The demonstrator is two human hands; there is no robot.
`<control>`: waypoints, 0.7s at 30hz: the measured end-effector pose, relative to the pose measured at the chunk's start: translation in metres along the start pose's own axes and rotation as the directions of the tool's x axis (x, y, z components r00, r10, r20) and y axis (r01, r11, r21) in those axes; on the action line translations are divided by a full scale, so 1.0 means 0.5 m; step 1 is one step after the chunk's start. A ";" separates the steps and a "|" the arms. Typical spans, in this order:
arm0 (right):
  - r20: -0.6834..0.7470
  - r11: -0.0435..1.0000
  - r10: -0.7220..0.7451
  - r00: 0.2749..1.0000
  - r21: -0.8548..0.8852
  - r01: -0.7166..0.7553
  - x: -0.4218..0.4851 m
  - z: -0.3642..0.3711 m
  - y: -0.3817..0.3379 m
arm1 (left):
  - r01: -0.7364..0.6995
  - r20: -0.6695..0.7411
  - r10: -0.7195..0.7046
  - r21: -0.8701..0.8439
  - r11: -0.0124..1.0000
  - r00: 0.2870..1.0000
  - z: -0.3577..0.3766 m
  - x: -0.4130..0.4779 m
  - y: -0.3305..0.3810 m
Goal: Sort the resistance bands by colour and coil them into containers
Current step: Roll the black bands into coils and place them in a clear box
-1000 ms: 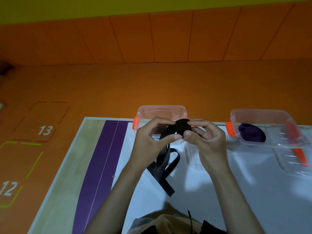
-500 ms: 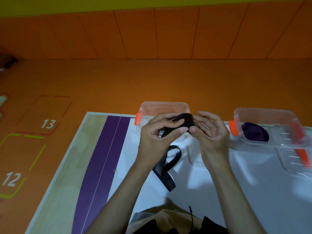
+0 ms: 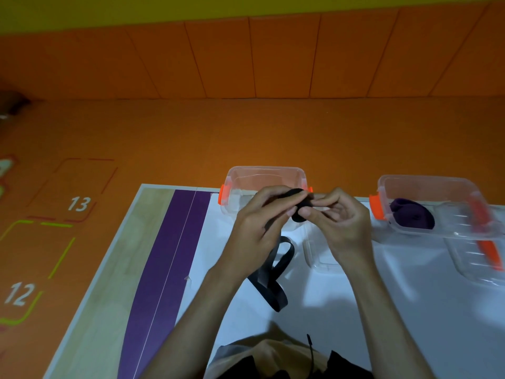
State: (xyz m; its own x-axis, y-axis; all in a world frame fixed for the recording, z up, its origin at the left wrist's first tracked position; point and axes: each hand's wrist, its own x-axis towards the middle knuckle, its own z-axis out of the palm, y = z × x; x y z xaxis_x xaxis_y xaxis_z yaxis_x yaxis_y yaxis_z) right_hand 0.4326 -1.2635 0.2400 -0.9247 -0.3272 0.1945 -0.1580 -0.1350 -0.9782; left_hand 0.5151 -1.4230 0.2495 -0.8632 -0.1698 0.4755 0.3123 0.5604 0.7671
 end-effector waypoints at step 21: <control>-0.003 0.998 0.005 1.000 0.059 -0.005 -0.015 0.029 -0.027 | 0.143 -0.002 -0.147 -0.205 0.968 0.989 -0.042 -0.013 -0.001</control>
State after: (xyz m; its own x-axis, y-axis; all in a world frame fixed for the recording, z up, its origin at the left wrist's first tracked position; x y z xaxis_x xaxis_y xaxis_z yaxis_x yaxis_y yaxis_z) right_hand 0.4466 -1.2729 0.2528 -0.9264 -0.3254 0.1894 -0.1330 -0.1879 -0.9731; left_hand 0.5288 -1.4393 0.2553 -0.8990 -0.2515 0.3586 0.2600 0.3524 0.8990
